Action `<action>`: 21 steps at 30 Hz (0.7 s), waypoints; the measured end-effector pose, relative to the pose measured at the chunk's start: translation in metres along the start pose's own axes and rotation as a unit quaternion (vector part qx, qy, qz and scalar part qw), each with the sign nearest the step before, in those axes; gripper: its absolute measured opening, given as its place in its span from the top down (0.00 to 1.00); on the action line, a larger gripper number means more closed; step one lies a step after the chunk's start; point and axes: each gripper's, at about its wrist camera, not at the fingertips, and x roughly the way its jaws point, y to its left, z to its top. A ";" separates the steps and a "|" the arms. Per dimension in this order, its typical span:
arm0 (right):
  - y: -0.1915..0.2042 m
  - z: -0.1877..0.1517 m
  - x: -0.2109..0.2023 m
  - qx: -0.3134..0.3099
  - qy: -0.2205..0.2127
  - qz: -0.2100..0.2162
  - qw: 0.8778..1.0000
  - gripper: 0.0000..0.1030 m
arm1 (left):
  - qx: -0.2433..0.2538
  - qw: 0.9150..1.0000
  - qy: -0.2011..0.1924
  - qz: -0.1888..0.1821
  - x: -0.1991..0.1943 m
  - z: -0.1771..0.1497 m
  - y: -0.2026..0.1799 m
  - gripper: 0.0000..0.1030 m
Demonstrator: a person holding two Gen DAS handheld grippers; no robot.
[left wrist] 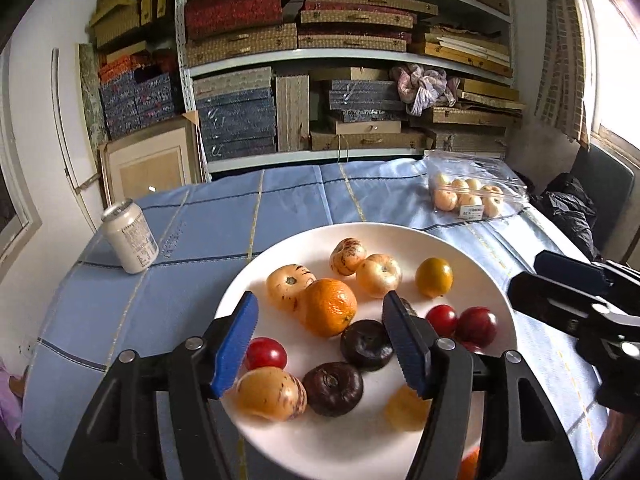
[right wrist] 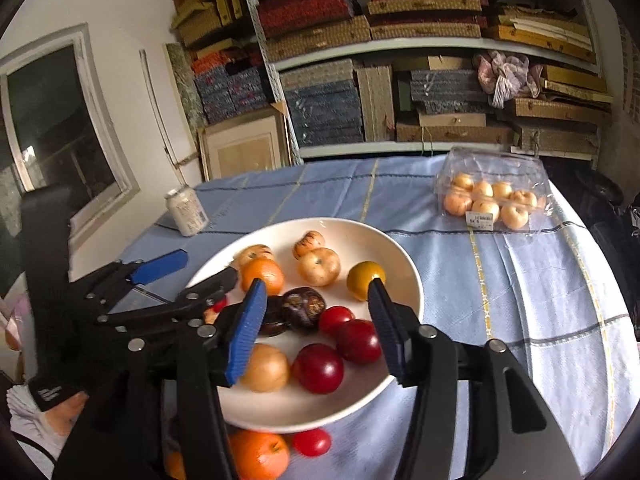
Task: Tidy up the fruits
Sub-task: 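Place the mandarin on the plate with the left while the right places the red plum, then withdraw both grippers from the plate toward the remaining fruit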
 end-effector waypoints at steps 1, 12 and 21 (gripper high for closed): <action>0.002 -0.002 -0.009 0.003 -0.008 0.003 1.000 0.46 | 0.004 1.000 -0.001 0.001 -0.005 -0.001 -0.002 0.35; -0.009 -0.050 -0.070 0.051 -0.027 0.028 0.998 0.44 | 0.021 1.000 0.004 0.022 -0.069 -0.060 -0.012 0.30; -0.023 -0.086 -0.075 0.085 -0.020 0.018 0.996 0.29 | 0.027 0.999 0.027 0.000 -0.094 -0.123 -0.017 0.18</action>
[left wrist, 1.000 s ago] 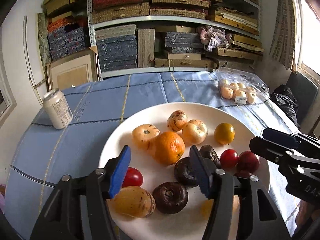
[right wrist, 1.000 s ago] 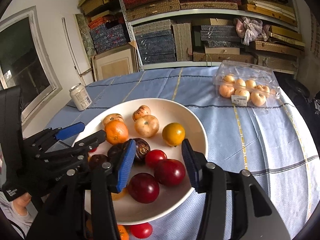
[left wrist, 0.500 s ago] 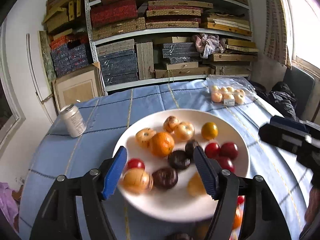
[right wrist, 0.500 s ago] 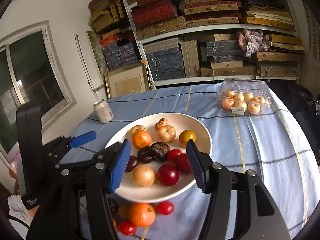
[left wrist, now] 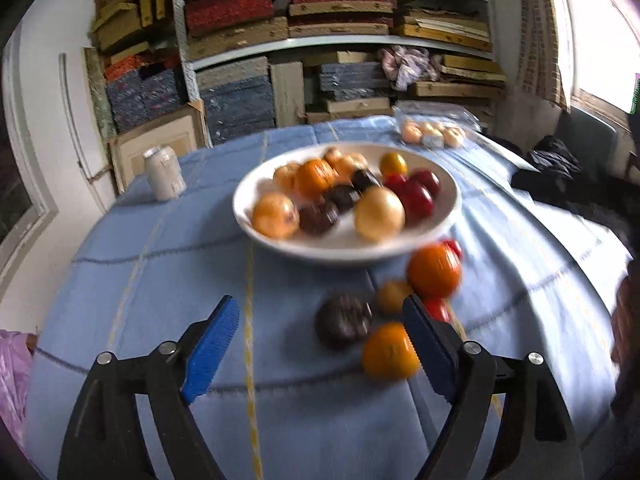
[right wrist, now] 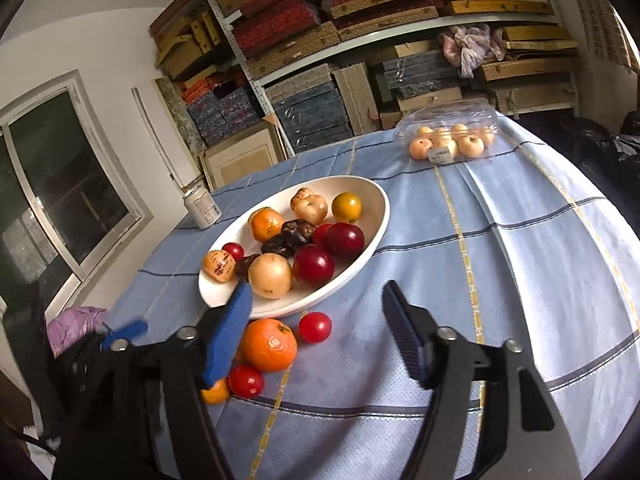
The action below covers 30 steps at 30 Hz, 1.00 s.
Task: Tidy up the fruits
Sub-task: 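Withdraw both grippers from the plate toward the remaining fruit, then grasp an orange fruit with the left gripper while the right grasps a large mandarin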
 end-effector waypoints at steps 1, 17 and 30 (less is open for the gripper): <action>-0.001 -0.001 -0.001 0.002 -0.003 -0.006 1.000 0.27 | 0.002 1.000 0.003 -0.003 0.000 -0.004 0.000 0.18; -0.010 0.003 0.002 0.027 0.002 -0.009 1.000 0.21 | -0.021 0.995 0.062 -0.080 0.022 -0.017 -0.006 0.19; 0.000 -0.006 0.015 0.009 0.028 -0.008 1.000 0.21 | -0.022 0.994 0.058 -0.092 0.030 -0.008 -0.009 0.46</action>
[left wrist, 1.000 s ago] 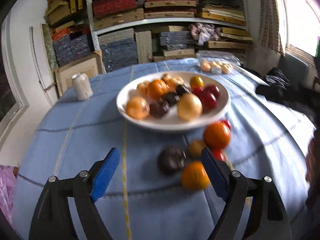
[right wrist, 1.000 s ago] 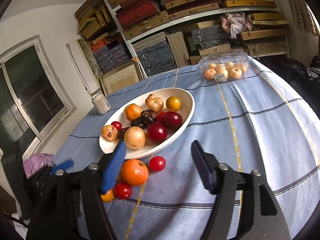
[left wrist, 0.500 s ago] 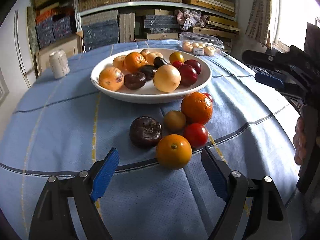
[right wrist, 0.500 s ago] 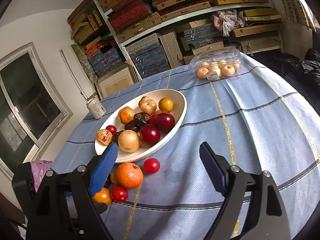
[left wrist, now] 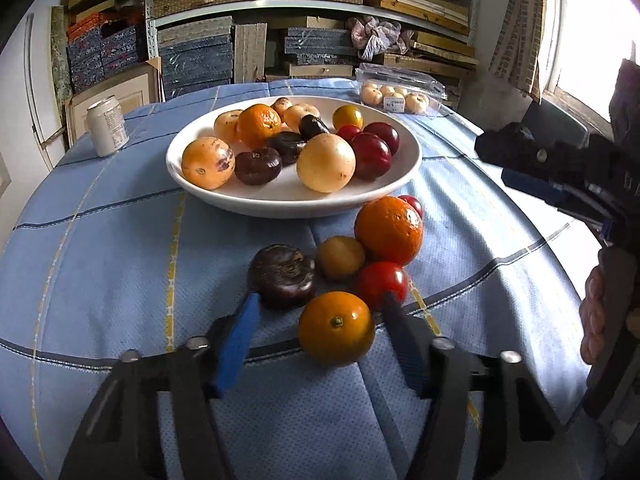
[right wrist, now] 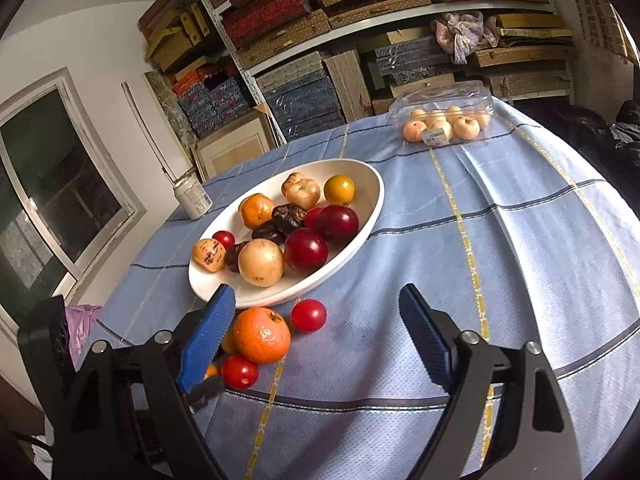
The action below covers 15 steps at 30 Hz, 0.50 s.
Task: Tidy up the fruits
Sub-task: 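Grasp an orange fruit with the left gripper while the right grasps a large mandarin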
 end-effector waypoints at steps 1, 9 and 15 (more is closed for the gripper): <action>0.002 -0.001 0.002 -0.004 0.004 0.001 1.000 0.21 | 0.000 1.000 -0.001 0.000 0.000 0.000 0.001 0.50; 0.026 -0.013 0.010 -0.069 0.034 0.011 0.997 0.21 | 0.026 1.000 -0.001 0.016 -0.017 -0.014 -0.001 0.63; 0.046 -0.028 0.021 -0.130 0.052 -0.010 0.990 0.26 | -0.014 0.999 -0.010 0.027 -0.032 -0.021 0.027 0.64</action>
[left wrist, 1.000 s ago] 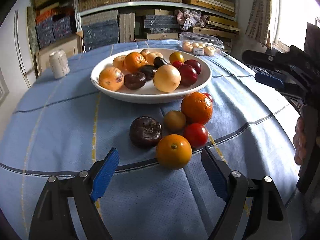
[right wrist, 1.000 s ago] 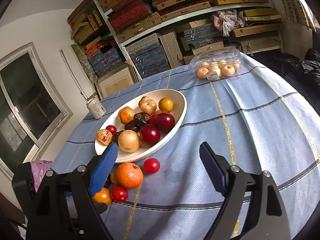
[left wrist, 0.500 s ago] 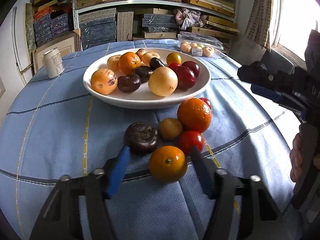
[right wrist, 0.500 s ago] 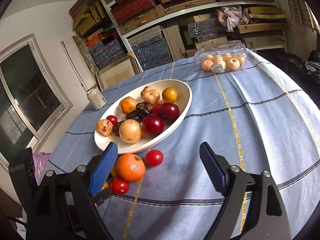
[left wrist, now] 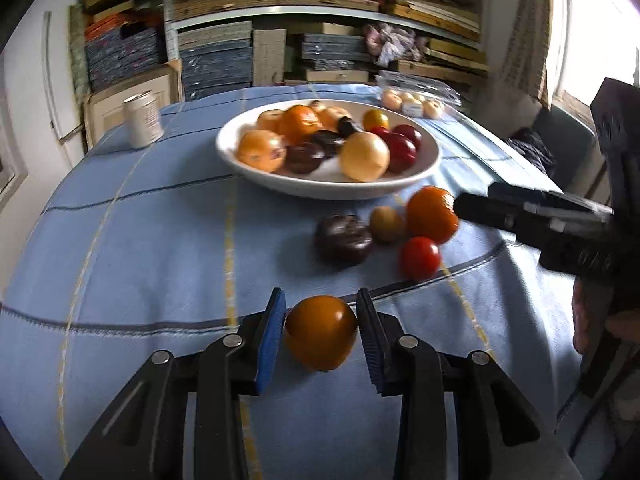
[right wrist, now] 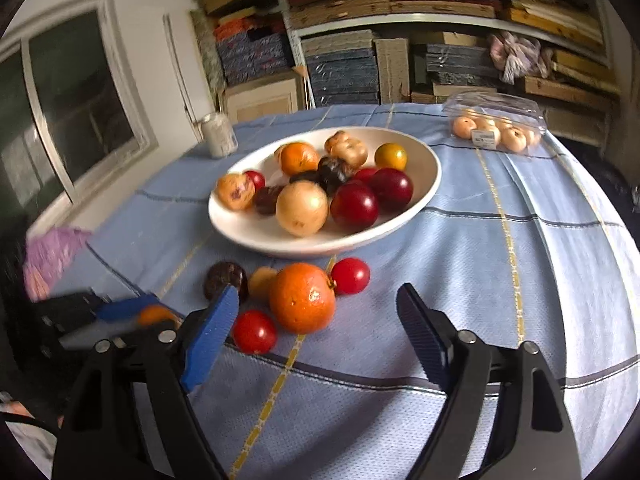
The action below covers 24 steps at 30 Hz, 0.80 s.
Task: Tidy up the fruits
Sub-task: 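Grasp an orange fruit with the left gripper while the right grasps a large mandarin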
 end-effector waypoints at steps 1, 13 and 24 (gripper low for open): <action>0.004 -0.002 0.003 -0.014 0.005 -0.009 1.000 0.27 | -0.007 1.000 0.000 0.001 0.000 0.000 0.004 0.64; 0.009 -0.004 0.019 -0.029 0.031 -0.002 0.999 0.53 | -0.004 1.000 0.005 0.014 0.001 -0.002 0.002 0.64; -0.004 0.004 0.039 0.024 0.054 0.027 0.998 0.60 | 0.004 1.000 0.007 0.026 0.003 -0.003 -0.001 0.64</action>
